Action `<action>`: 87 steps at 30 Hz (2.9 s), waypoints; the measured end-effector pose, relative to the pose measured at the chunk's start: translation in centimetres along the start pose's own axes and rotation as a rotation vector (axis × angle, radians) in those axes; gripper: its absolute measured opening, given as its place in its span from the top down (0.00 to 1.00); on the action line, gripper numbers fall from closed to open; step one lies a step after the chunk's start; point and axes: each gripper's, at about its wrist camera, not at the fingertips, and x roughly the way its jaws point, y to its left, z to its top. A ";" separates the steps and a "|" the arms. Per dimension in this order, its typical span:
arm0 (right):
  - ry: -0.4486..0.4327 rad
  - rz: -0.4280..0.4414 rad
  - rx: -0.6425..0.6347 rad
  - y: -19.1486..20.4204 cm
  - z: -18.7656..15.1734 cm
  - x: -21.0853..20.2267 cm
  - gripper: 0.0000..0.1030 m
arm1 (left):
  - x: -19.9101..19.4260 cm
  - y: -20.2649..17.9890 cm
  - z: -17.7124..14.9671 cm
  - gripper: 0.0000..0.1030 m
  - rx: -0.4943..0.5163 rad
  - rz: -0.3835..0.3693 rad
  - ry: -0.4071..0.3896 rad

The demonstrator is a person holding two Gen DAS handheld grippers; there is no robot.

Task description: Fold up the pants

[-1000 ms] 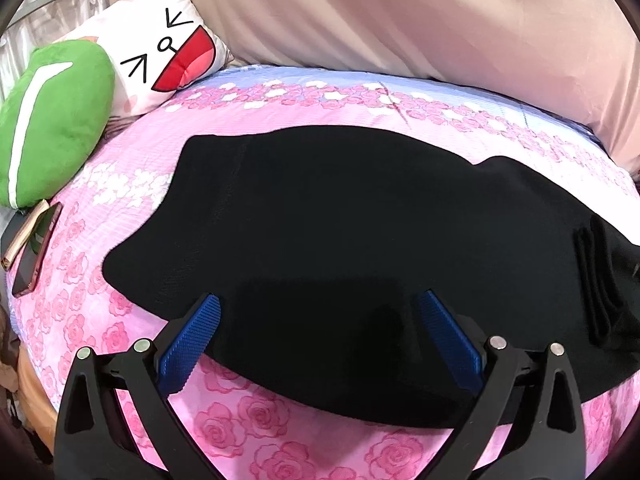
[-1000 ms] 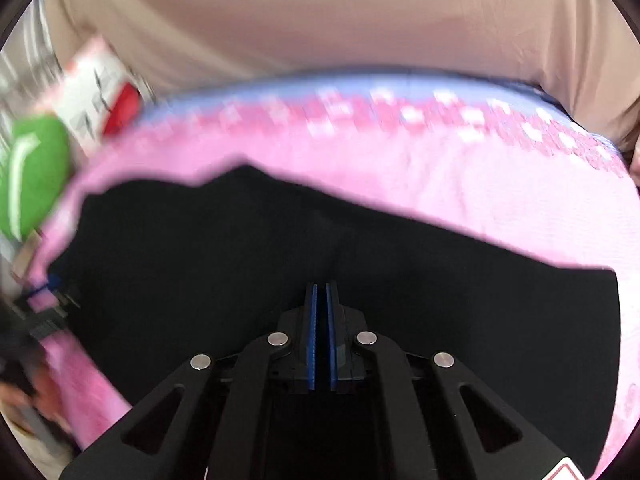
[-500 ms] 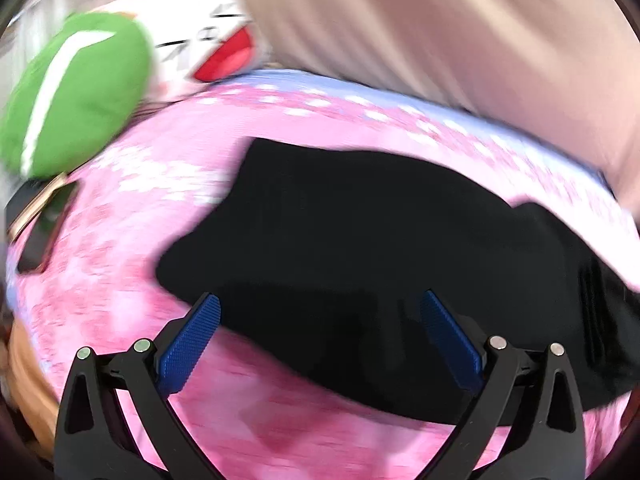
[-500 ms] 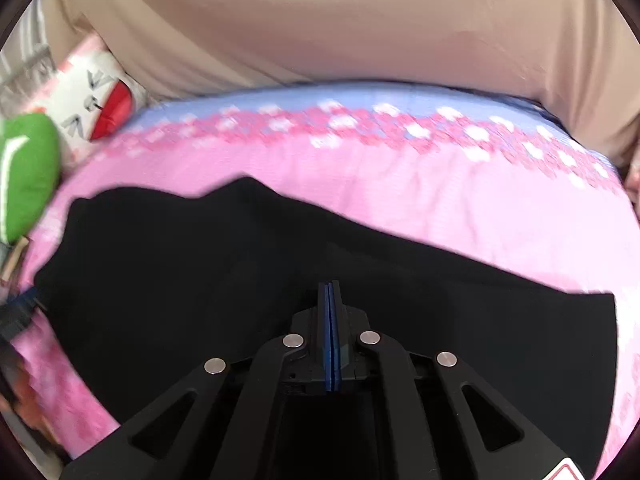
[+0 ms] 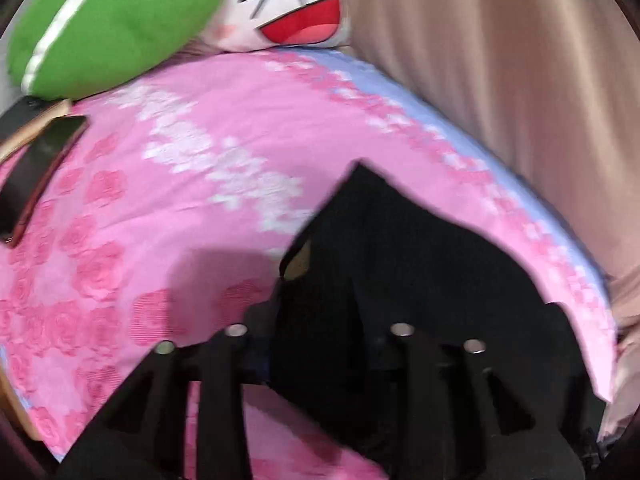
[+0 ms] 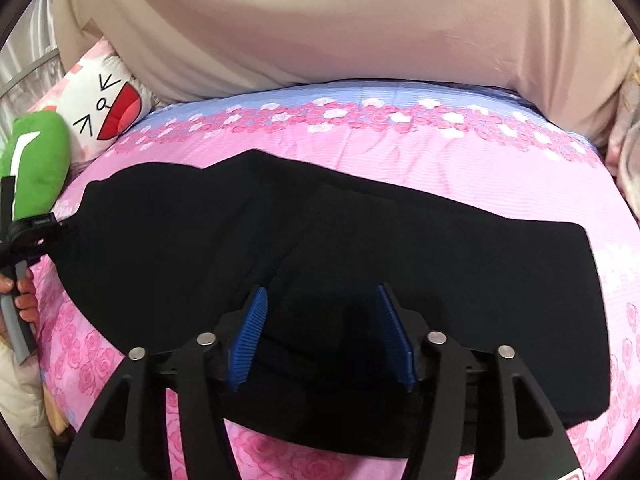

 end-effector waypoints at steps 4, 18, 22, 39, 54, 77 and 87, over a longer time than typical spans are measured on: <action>-0.023 -0.011 0.030 -1.6 -0.3 -0.9 0.40 | -5.2 -6.3 0.5 0.77 0.137 -0.074 -0.111; -0.053 -0.055 0.244 -11.7 -3.2 -3.3 0.39 | -6.0 -31.4 -20.0 0.41 0.739 -0.324 0.120; -0.068 -0.002 0.275 -13.5 -3.4 -4.6 0.36 | -9.7 -29.2 -18.7 0.08 0.715 -0.335 0.017; 0.062 0.344 0.135 -1.6 0.9 3.8 0.70 | -9.4 -13.5 -10.3 0.05 0.437 0.047 -0.112; -0.134 -0.038 0.225 -14.8 1.3 -9.2 0.83 | -9.3 -16.5 -11.5 0.05 0.470 -0.057 -0.079; -0.026 0.176 0.539 -21.7 -6.1 -3.1 0.44 | -0.4 -25.9 -16.8 0.51 0.446 -0.461 0.350; -0.034 0.243 0.329 -13.9 -3.7 -5.6 0.59 | -5.9 -19.3 -12.4 0.75 0.478 -0.432 0.249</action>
